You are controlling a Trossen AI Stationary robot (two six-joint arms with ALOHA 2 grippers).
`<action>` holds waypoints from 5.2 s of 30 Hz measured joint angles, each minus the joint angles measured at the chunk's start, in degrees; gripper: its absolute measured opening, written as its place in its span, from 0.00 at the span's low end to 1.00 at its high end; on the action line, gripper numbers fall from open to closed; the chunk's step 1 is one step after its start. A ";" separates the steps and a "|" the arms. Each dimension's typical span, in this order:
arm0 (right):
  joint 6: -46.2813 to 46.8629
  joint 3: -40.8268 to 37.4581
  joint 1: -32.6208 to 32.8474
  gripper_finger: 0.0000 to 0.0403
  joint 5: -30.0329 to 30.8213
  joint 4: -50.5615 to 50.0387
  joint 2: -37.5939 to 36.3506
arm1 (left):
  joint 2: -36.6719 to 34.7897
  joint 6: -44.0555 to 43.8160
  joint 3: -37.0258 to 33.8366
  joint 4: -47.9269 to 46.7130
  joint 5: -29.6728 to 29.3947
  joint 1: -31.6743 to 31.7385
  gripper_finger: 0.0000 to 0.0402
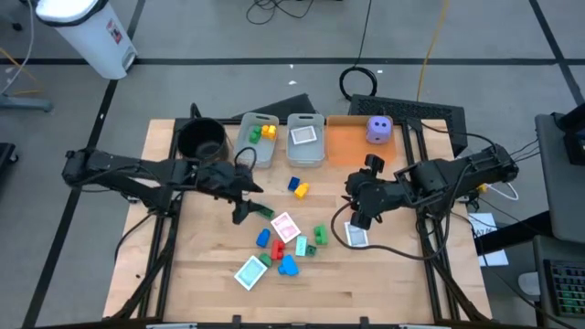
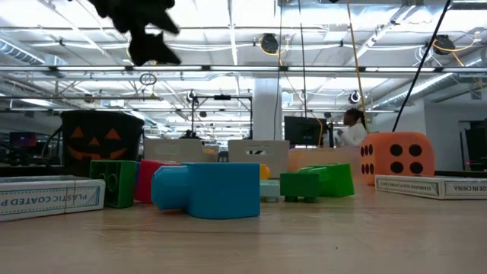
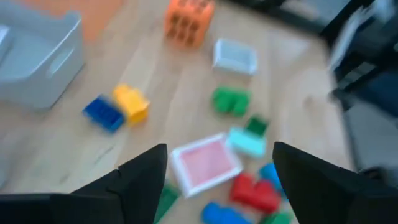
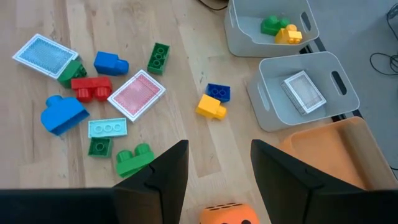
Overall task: Pick & Place Toys
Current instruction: Put the green game piece into the left gray bin
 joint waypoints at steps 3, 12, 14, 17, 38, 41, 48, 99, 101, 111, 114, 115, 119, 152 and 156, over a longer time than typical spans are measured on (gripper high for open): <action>-0.06 -0.02 -0.14 0.41 0.29 0.00 0.00 | 0.99 4.61 0.02 -3.36 0.09 1.46 0.75; -0.49 -0.04 -2.37 0.41 0.22 -1.18 0.00 | 8.46 25.48 0.09 -5.73 0.23 2.12 0.75; -0.54 -0.04 -2.79 0.41 0.22 -1.39 0.00 | 10.74 27.29 0.09 -6.52 0.22 2.52 0.74; -1.30 -0.04 -3.13 0.41 0.23 -1.37 0.00 | 14.23 29.95 0.09 -7.19 0.20 3.16 0.73; -2.04 -0.04 -3.10 0.41 0.19 -1.81 0.00 | 27.86 42.62 0.09 -5.97 2.16 3.52 0.60; -2.02 -0.04 -3.10 0.41 -0.01 -1.83 0.00 | 29.03 42.88 0.09 -5.81 1.89 3.52 0.58; -2.14 -0.04 -3.10 0.41 -0.03 -1.98 0.00 | 29.29 42.77 0.98 -4.27 0.09 4.41 0.52; -0.38 -0.04 -2.91 0.41 -0.10 -3.05 0.00 | 29.24 27.20 19.76 -11.18 2.17 8.98 0.23; -0.09 -0.06 -2.91 0.41 -0.20 -3.04 0.00 | 29.24 23.99 19.76 -11.34 2.42 9.45 0.31; -0.90 -0.07 -2.93 0.41 -0.14 -3.04 -0.02 | 34.08 15.71 19.78 -11.14 2.60 8.98 0.69; -0.60 -0.06 -2.93 0.41 -0.16 -3.05 -0.02 | 36.72 14.72 19.76 -11.35 2.62 8.86 0.75; -0.44 -0.07 -2.93 0.41 -0.17 -3.04 -0.02 | 37.26 14.31 19.76 -11.40 2.62 8.86 0.77; -0.27 -0.07 -2.93 0.41 -0.23 -3.04 -0.02 | 39.53 13.25 19.76 -11.65 2.63 8.86 0.82; -0.25 -0.07 -2.93 0.41 -0.16 -3.46 -0.02 | 46.14 11.94 20.70 -16.81 -1.10 8.51 0.70; -0.25 -0.07 -2.93 0.41 -0.14 -3.48 -0.02 | 46.32 11.78 21.63 -17.70 -1.30 8.60 0.50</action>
